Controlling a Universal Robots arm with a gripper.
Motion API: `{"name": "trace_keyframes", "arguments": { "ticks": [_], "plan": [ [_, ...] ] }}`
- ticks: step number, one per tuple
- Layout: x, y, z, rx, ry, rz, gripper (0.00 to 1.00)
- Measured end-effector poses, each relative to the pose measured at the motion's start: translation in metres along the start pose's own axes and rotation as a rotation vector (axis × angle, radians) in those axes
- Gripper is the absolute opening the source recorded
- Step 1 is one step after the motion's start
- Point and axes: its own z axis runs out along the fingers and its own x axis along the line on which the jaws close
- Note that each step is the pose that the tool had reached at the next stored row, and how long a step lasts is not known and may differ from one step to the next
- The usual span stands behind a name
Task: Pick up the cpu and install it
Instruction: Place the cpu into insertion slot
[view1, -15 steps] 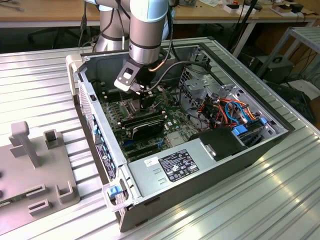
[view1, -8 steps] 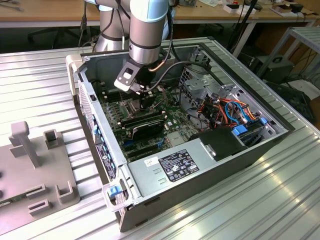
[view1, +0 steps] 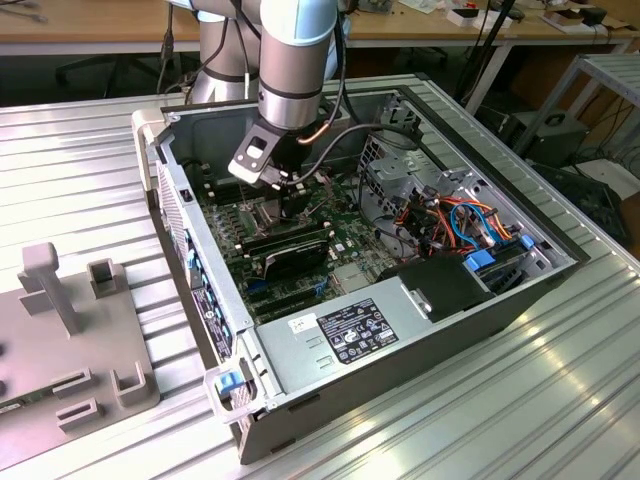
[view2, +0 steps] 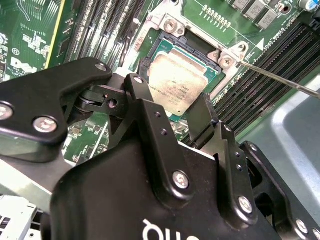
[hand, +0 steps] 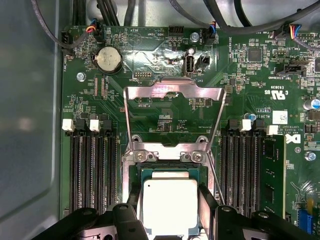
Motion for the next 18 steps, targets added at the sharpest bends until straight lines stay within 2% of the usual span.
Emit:
{"name": "trace_keyframes", "arguments": {
  "ticks": [18],
  "plan": [
    [0.0, -0.0001, 0.0022, 0.0003, -0.0003, 0.014, 0.55]
  ]
}}
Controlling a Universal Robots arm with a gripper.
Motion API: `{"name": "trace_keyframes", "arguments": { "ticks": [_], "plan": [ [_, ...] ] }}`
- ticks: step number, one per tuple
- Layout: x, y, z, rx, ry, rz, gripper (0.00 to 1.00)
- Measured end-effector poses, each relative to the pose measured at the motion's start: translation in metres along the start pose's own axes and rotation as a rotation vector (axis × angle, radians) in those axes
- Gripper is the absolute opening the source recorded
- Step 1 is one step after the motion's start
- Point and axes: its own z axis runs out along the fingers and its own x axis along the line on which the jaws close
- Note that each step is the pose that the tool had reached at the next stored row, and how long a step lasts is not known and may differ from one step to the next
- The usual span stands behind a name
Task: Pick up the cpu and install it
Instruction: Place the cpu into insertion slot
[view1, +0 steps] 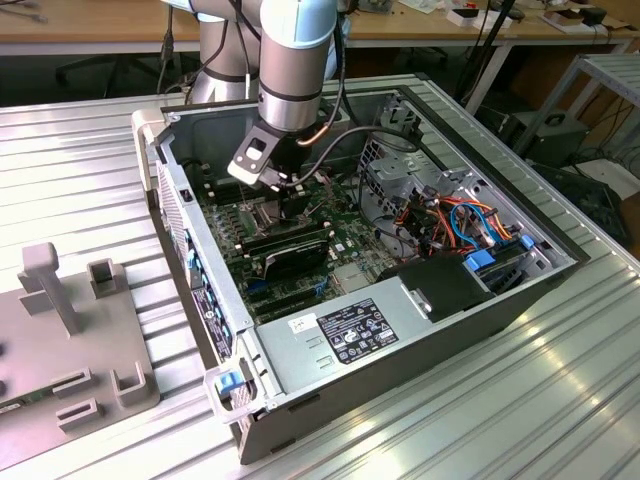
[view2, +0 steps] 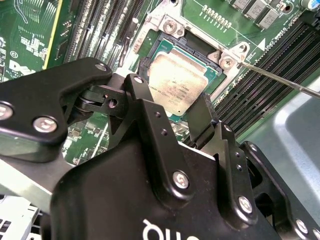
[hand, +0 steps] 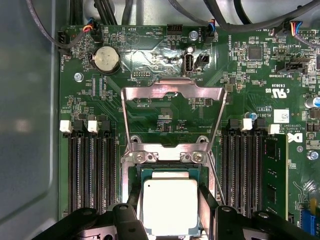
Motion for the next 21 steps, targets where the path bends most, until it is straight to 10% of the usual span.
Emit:
{"name": "trace_keyframes", "arguments": {
  "ticks": [21],
  "plan": [
    [0.0, -0.0001, 0.0025, 0.0002, 0.0045, 0.002, 0.55]
  ]
}}
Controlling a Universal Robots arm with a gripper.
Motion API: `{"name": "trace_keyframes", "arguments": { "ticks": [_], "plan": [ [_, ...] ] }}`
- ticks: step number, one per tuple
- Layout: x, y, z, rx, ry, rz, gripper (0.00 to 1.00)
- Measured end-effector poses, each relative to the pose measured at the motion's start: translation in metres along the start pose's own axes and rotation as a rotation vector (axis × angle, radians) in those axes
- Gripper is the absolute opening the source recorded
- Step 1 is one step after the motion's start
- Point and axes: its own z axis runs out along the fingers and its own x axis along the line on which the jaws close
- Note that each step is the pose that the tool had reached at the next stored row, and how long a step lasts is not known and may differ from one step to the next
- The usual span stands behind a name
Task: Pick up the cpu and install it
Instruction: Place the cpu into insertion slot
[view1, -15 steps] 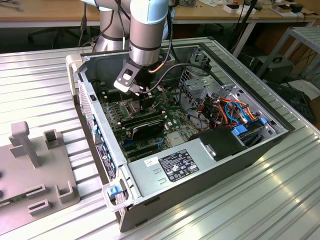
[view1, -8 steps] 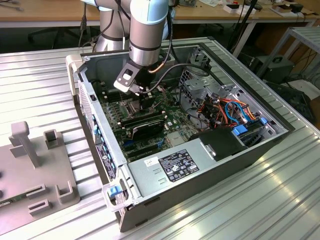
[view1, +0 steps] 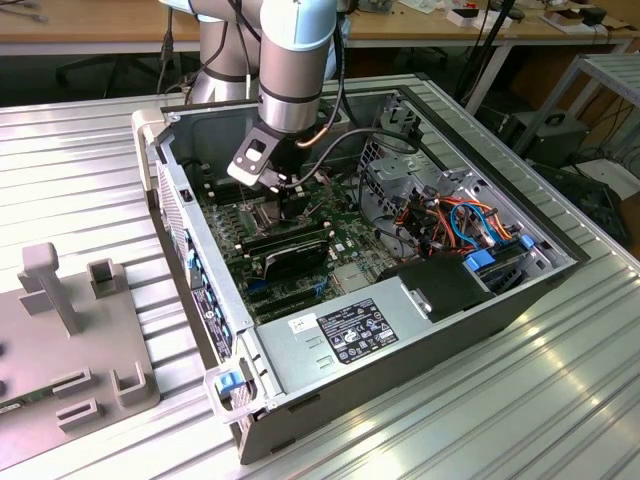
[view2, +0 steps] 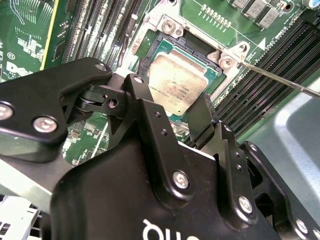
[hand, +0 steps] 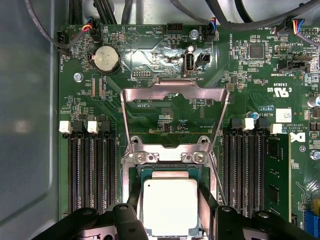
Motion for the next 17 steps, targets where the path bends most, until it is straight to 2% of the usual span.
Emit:
{"name": "trace_keyframes", "arguments": {
  "ticks": [17],
  "plan": [
    [0.0, 0.0004, 0.0002, -0.0001, 0.0002, 0.0, 0.55]
  ]
}}
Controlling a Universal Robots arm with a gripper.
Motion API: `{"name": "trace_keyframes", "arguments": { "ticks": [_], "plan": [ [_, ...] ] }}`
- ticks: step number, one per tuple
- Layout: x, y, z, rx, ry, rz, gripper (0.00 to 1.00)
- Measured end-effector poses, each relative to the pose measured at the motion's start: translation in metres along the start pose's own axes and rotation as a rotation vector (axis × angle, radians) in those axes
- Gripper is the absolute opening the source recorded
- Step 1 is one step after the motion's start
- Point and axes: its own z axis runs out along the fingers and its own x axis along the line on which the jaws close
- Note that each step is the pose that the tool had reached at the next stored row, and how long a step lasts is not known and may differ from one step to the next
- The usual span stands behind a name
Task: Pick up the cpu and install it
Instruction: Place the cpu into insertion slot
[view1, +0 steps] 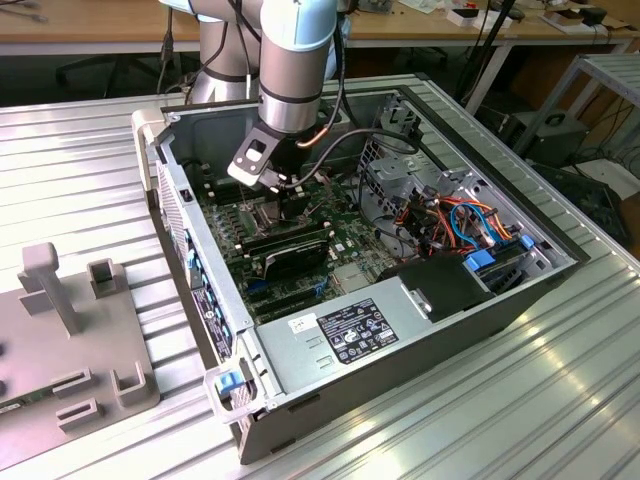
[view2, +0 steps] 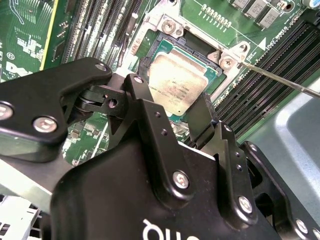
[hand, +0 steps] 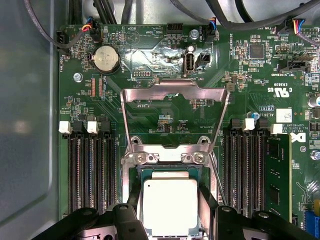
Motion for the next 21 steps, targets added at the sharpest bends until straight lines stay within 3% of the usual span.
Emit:
{"name": "trace_keyframes", "arguments": {
  "ticks": [9, 10, 14, 21],
  "plan": [
    [0.0001, 0.0, 0.0003, -0.0002, 0.0004, 0.0, 0.55],
    [0.0, 0.0, 0.0002, -0.0001, 0.0002, 0.0, 0.62],
    [0.0, 0.0, 0.0, 0.0, 0.0, 0.0, 0.62],
    [-0.0001, 0.0005, -0.0086, 0.0, -0.0009, 0.0, 0.62]
  ]
}}
